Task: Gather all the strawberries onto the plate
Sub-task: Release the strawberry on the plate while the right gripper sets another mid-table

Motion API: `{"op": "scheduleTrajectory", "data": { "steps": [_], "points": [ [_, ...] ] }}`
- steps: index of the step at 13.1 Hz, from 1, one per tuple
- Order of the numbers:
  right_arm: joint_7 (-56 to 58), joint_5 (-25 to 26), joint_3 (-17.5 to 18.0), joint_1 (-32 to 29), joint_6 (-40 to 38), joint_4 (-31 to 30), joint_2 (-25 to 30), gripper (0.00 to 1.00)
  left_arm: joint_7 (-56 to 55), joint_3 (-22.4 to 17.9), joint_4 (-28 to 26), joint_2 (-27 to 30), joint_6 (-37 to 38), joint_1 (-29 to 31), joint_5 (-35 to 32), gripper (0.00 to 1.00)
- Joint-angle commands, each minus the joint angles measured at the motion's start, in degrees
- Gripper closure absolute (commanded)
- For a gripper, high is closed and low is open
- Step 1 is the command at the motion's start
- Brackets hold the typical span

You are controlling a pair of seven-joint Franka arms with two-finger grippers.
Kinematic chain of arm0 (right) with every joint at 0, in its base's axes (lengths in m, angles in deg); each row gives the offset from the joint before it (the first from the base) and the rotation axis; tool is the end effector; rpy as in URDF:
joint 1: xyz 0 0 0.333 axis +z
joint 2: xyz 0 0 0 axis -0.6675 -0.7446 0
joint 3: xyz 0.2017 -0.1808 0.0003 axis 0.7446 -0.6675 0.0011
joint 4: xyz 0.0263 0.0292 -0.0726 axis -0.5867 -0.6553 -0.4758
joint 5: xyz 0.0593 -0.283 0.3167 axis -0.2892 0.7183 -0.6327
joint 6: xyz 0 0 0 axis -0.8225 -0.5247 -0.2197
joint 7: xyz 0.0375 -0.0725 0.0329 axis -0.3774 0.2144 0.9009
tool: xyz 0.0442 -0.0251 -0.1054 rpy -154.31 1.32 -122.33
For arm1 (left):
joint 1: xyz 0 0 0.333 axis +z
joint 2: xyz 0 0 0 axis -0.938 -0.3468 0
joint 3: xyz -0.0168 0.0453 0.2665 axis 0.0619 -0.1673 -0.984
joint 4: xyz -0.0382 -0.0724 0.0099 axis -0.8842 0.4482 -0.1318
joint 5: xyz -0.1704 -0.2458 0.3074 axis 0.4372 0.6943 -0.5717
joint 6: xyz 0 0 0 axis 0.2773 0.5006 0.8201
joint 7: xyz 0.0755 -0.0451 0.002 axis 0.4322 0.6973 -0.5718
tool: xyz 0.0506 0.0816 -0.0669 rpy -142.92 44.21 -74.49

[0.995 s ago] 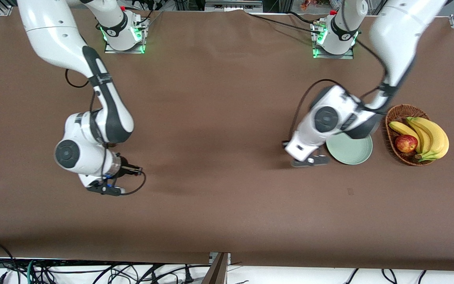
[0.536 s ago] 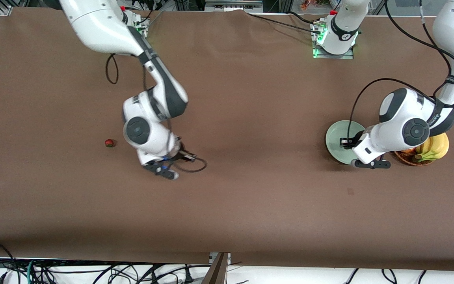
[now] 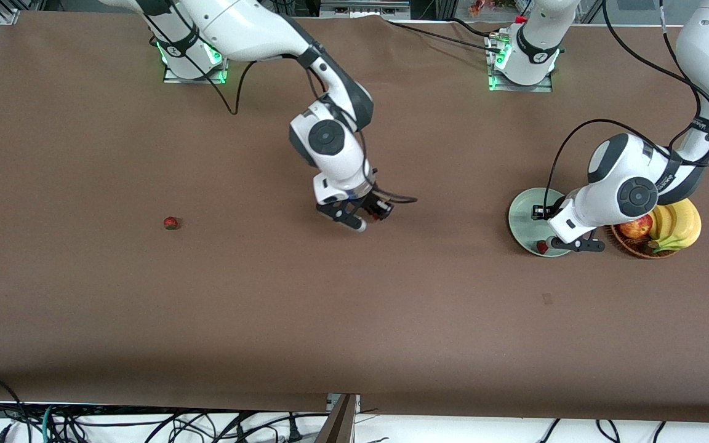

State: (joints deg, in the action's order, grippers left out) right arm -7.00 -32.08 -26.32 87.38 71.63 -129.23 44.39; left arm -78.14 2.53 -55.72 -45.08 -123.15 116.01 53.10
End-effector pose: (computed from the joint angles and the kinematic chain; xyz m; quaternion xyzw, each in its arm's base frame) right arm 0.5061 0.5480 0.1739 -0.9536 0.2611 -0.0020 0.1498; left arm 0.5650 -0.0475 0.1432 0.9925 -0.0291 -0.1175 0.0140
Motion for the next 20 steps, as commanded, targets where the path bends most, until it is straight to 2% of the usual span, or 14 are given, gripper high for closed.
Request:
{"op": "scheduleTrajectory", "data": {
  "steps": [1,3,5,9,10,12,14,15,18,20],
  "points": [
    [-2.3,0.2,-0.7,1.9,2.1,1.1,-1.6,0.81,0.6,0.8,-0.1,0.9,0.2,0.5,-1.7,0.0],
    [-4.5,0.3,-1.0,4.3,6.3,1.1,-4.0,0.81,0.3,1.8,0.4,1.7,1.7,0.3,-1.6,0.0],
    [-5.3,0.3,-2.2,5.6,8.6,1.2,-5.5,0.77,-0.6,4.8,1.6,2.8,2.7,0.6,-1.5,0.0],
    [-4.9,0.7,-3.0,5.5,9.2,1.2,-5.6,0.3,-6.6,8.7,2.8,3.5,2.5,0.4,-1.1,0.0],
    [-4.4,0.6,-3.7,5.1,7.7,1.2,-4.1,0.26,-7.9,8.8,2.7,3.4,2.3,0.1,-1.2,0.0],
    [-3.8,0.7,-3.9,2.8,-1.2,1.6,-1.1,0.19,-9.2,9.2,2.8,3.3,2.2,-1.4,-1.1,0.0],
    [0.1,0.8,-4.2,0.4,-7.9,2.5,1.9,0.18,-12.2,9.2,2.8,3.0,2.0,-3.5,-1.2,0.0],
    [2.5,0.8,-5.4,-0.9,-12.1,2.5,3.5,0.18,-15.4,9.2,2.8,2.7,0.9,-5.8,-1.2,0.0],
    [16.7,0.4,-8.8,-5.4,-23.9,2.4,8.0,0.18,-25.5,8.5,2.8,1.4,-3.8,-13.8,-1.7,0.0],
    [28.3,0.2,-11.1,-9.6,-31.0,2.3,10.1,0.18,-32.2,6.3,2.8,1.1,-6.6,-21.1,-1.8,0.0]
  ]
}}
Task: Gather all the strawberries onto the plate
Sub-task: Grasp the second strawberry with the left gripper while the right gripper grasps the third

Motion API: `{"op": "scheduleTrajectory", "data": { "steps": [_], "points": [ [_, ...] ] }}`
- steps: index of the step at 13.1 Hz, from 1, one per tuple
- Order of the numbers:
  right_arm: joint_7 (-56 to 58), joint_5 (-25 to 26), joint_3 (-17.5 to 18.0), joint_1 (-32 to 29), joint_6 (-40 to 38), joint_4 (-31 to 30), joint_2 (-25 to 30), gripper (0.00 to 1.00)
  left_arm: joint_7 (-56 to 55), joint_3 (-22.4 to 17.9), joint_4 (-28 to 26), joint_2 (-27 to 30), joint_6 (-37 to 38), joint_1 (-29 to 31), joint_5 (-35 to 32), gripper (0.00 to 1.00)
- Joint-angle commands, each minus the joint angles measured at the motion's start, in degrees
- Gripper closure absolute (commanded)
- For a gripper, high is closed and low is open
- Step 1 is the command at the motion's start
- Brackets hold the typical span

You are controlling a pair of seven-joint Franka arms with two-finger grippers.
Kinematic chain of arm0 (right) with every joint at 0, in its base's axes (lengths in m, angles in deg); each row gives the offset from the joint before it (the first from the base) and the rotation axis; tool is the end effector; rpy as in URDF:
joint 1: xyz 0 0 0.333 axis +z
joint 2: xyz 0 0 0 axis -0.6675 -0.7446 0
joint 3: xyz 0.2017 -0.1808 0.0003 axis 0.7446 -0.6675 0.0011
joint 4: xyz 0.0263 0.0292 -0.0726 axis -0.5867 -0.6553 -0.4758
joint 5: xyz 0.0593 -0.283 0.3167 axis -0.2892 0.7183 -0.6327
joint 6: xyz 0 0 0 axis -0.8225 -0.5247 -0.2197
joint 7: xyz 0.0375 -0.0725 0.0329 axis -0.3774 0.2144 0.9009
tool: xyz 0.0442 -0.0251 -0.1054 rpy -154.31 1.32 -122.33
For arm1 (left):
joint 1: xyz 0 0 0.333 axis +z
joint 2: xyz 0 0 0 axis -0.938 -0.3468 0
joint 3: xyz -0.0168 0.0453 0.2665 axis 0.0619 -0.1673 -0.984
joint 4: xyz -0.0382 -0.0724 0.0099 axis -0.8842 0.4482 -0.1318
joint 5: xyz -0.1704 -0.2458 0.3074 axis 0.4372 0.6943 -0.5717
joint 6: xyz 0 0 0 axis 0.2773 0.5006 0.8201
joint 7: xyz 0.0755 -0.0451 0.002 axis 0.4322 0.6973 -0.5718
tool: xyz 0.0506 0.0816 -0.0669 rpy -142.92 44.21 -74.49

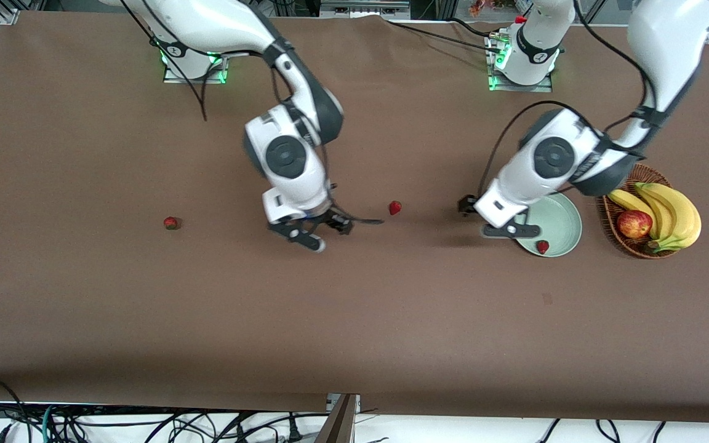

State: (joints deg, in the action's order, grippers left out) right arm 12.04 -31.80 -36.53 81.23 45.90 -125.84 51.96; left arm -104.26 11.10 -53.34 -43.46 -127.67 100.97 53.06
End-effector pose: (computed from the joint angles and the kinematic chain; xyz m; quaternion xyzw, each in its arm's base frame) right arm 0.6113 0.4018 0.2588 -0.9802 0.1946 0.0203 0.0309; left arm 0.5407 -0.2715 0.2137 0.9988 0.0138 -0.0358 0.0300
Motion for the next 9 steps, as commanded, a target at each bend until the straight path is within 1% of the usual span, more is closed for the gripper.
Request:
{"op": "scheduleTrajectory", "data": {
  "steps": [1,2,3,4,5,6,7,8,9],
  "points": [
    [15.0,-0.1,-2.1,-5.5,-8.1,-1.2,3.3,0.18,-9.3,-5.3,0.5,-0.7,-3.6,-11.3,-2.5,0.0],
    [20.6,-0.1,-3.5,-6.9,-11.0,-1.8,3.9,0.18,-13.2,-9.0,1.2,-1.0,-4.8,-17.0,-3.6,0.0],
    [26.2,-0.2,-5.7,-7.7,-12.1,-3.1,4.3,0.18,-16.7,-13.2,2.7,-2.3,-5.1,-23.3,-4.6,0.0],
    [32.0,-0.2,-8.3,-7.7,-11.8,-6.2,5.8,0.18,-18.9,-16.9,5.2,-3.9,-5.1,-28.6,-4.7,0.0],
    [36.8,-0.3,-10.6,-7.7,-11.0,-9.6,7.4,0.18,-19.6,-19.5,6.6,-5.2,-5.3,-32.1,-4.7,0.0],
    [41.0,-0.3,-12.7,-7.8,-9.9,-12.4,8.0,0.18,-20.8,-20.8,7.7,-6.2,-5.3,-34.4,-4.7,0.0],
    [45.4,-0.3,-15.0,-7.8,-8.0,-15.7,9.0,0.18,-21.1,-21.3,8.0,-6.7,-5.3,-35.2,-4.7,0.0],
    [50.0,-0.6,-16.8,-7.9,-4.3,-20.2,9.8,0.18,-21.1,-21.3,8.0,-6.7,-5.4,-35.2,-4.7,0.0],
    [53.7,-0.6,-17.8,-8.2,1.0,-25.4,10.8,0.18,-21.2,-21.3,8.7,-7.0,-5.4,-35.3,-4.7,0.0]
  ]
}}
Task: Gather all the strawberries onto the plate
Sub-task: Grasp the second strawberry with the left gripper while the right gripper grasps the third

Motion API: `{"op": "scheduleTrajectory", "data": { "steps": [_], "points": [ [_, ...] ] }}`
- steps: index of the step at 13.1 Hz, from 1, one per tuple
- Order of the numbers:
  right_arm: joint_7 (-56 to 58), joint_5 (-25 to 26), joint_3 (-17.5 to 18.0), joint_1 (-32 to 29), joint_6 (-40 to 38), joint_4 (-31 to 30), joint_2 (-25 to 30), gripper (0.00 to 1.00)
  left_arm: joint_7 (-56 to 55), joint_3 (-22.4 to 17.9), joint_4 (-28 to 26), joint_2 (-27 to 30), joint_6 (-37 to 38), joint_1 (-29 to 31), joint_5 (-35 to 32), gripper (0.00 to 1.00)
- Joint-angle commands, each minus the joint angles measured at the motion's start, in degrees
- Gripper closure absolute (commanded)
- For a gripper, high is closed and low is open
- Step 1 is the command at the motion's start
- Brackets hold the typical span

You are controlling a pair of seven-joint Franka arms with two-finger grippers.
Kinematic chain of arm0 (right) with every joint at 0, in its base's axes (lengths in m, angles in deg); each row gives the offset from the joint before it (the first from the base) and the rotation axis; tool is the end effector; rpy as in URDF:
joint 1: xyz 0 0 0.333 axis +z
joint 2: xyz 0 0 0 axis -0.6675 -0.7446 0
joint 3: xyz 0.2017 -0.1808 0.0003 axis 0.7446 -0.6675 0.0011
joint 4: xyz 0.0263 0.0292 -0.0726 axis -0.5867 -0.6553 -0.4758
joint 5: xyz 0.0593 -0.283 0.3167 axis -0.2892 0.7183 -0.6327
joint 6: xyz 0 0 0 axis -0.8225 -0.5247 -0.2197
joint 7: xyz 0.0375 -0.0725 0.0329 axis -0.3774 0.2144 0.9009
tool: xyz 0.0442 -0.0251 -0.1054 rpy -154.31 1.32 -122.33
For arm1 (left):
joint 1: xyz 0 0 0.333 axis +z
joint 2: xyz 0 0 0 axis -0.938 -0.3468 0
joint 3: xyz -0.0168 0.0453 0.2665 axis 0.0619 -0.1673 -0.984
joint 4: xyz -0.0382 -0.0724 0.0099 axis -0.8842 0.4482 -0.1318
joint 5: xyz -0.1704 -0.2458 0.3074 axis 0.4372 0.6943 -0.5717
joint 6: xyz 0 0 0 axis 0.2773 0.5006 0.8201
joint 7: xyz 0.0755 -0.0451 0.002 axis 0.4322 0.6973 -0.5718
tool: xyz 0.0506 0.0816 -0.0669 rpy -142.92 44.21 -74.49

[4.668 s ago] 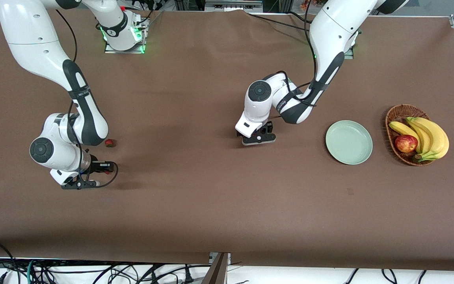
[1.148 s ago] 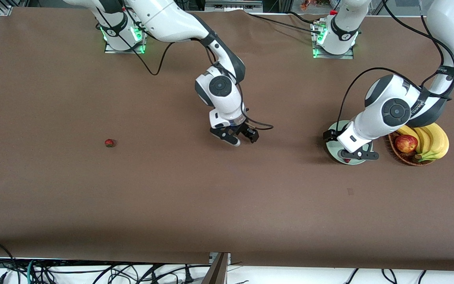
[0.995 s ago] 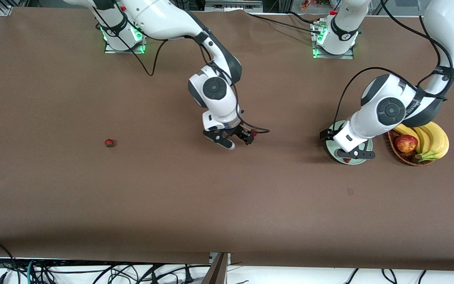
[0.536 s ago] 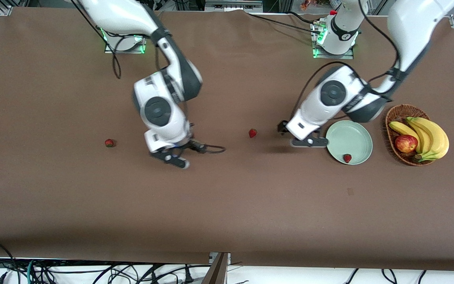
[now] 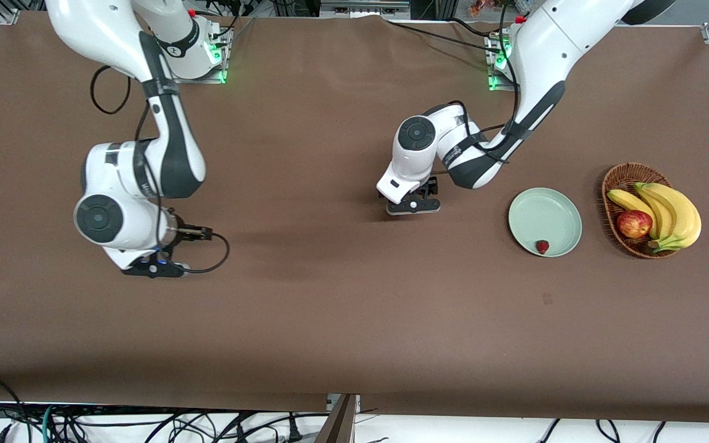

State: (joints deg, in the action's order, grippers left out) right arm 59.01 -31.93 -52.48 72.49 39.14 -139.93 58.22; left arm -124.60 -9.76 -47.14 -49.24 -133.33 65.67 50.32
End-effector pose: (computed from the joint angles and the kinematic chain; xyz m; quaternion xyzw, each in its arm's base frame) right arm 0.6553 0.1057 0.2327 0.9946 0.0006 -0.0967 0.0376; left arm 0.4608 -0.4136 0.1247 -0.9987 -0.0424 0.0214 0.0201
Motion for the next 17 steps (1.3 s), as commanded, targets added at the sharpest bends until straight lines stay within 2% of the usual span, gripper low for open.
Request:
{"op": "scheduleTrajectory", "data": {
  "steps": [1,3,5,8,9,11,13,14,16,17],
  "points": [
    [8.9,-0.5,-2.2,0.1,13.5,-16.4,5.3,0.18,-0.9,-0.4,3.6,-2.3,0.4,-0.4,-2.0,0.0],
    [9.7,-1.4,-2.2,-0.6,18.8,-21.8,5.6,0.18,-1.7,-2.5,7.1,-4.9,0.4,-3.1,-2.3,0.0],
    [11.3,-2.8,-2.2,-1.4,19.1,-22.7,5.1,0.18,-2.5,-6.6,8.8,-5.5,0.4,-7.3,-2.1,0.0],
    [17.5,-7.9,-2.2,-2.6,19.9,-24.5,3.9,0.25,-3.5,-6.8,8.7,-5.3,0.4,-7.6,-1.8,0.0],
    [19.0,-8.4,-2.2,-3.8,20.0,-24.4,3.3,0.28,-4.3,-6.8,8.7,-5.2,0.5,-7.6,-1.7,0.05],
    [20.8,-9.4,-2.1,-4.2,21.2,-24.4,2.5,0.29,-4.6,-6.7,8.7,-5.0,0.8,-7.6,-1.6,0.33],
    [21.0,-9.4,-2.1,-4.3,21.9,-24.4,2.3,0.33,-4.7,-6.6,8.6,-4.9,1.0,-7.6,-1.4,0.54],
    [21.0,-9.4,-2.0,-4.3,22.1,-24.4,2.0,0.38,-4.7,-6.6,8.6,-4.9,1.0,-7.6,-1.4,0.63],
    [21.0,-10.3,-1.9,-4.3,22.2,-24.0,1.6,0.52,-4.7,-6.6,8.6,-4.6,1.0,-7.4,-1.3,0.76],
    [20.9,-10.3,-1.8,-4.3,22.7,-23.9,1.5,0.58,-4.4,-6.4,8.6,-4.5,1.2,-6.9,-1.3,0.79]
  ]
}}
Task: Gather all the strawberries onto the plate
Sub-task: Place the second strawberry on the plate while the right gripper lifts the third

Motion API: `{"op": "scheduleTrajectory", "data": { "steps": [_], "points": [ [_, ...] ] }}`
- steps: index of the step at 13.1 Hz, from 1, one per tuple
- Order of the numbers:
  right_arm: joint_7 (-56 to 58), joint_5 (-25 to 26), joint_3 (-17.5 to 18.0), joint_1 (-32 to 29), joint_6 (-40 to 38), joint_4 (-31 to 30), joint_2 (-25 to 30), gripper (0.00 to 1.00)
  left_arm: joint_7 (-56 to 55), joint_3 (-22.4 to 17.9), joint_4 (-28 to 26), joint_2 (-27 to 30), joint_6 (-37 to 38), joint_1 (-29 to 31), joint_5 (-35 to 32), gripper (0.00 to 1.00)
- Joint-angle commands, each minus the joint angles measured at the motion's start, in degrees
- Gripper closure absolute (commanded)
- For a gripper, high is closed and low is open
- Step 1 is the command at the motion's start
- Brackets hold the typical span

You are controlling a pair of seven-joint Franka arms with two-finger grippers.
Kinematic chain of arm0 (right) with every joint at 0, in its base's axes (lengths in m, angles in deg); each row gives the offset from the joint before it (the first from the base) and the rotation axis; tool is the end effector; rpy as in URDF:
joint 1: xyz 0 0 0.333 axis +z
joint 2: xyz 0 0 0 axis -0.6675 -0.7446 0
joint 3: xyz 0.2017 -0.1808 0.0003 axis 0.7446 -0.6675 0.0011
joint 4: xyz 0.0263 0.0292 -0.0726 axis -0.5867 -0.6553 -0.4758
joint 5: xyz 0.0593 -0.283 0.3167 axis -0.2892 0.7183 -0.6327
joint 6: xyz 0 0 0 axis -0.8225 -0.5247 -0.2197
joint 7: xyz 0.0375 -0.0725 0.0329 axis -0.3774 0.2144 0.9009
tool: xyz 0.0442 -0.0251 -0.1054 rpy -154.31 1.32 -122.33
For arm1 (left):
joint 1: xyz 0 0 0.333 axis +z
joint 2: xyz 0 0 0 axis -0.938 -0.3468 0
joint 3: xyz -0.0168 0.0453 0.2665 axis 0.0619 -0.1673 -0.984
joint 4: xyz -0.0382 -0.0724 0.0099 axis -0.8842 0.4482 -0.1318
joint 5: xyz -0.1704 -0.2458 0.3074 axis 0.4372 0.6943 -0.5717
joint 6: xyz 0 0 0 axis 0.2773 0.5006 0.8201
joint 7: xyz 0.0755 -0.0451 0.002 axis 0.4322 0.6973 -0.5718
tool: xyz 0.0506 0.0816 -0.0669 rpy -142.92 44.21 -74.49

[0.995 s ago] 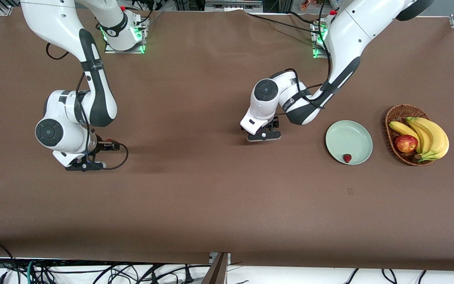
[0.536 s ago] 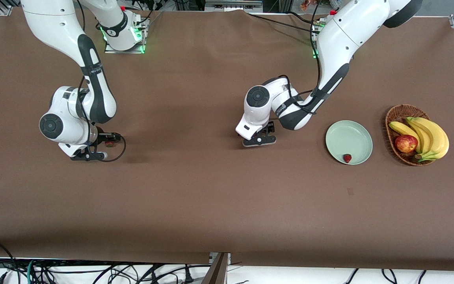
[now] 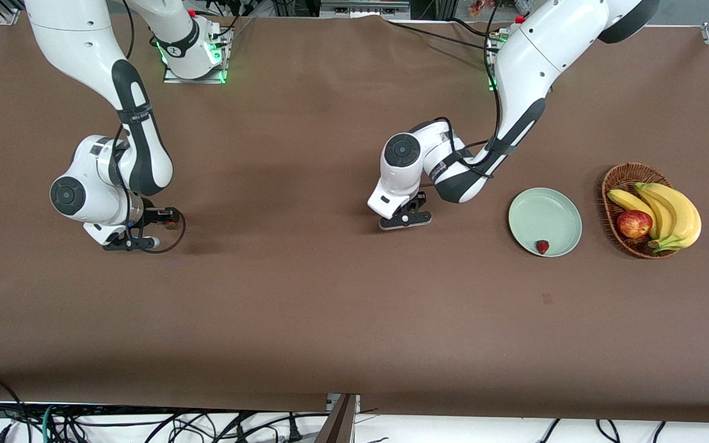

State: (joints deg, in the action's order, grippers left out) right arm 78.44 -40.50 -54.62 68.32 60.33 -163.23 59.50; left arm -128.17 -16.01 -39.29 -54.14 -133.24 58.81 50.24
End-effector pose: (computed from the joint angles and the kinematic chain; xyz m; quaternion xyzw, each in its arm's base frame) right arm 0.5708 -0.0083 0.1074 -0.9951 -0.0309 0.0935 0.0082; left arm 0.4852 -0.4278 0.1054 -0.9964 -0.0802 0.0062 0.0253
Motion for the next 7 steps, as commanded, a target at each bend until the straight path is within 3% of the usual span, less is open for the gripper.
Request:
{"op": "scheduleTrajectory", "data": {
  "steps": [1,2,3,5,7],
  "points": [
    [1.5,-2.3,0.5,-0.2,2.0,-0.6,-0.1,0.58,-0.6,0.1,0.6,1.1,1.2,0.4,-0.9,0.79],
    [1.5,-3.4,0.5,-0.2,2.0,-0.6,-0.4,0.59,-0.1,0.6,0.7,1.8,1.8,1.3,0.1,0.81],
    [1.5,-3.8,0.5,-0.2,2.0,-0.5,-0.6,0.67,1.3,1.8,0.7,2.5,2.9,3.4,0.4,0.82],
    [1.5,-3.8,0.6,-0.1,2.0,-0.3,-0.5,0.81,7.1,8.2,0.7,3.4,6.8,12.6,2.0,0.82],
    [0.8,-3.8,0.6,0.0,1.1,0.7,-0.1,0.87,13.3,15.8,0.1,3.6,12.2,24.3,2.0,0.82]
  ]
}}
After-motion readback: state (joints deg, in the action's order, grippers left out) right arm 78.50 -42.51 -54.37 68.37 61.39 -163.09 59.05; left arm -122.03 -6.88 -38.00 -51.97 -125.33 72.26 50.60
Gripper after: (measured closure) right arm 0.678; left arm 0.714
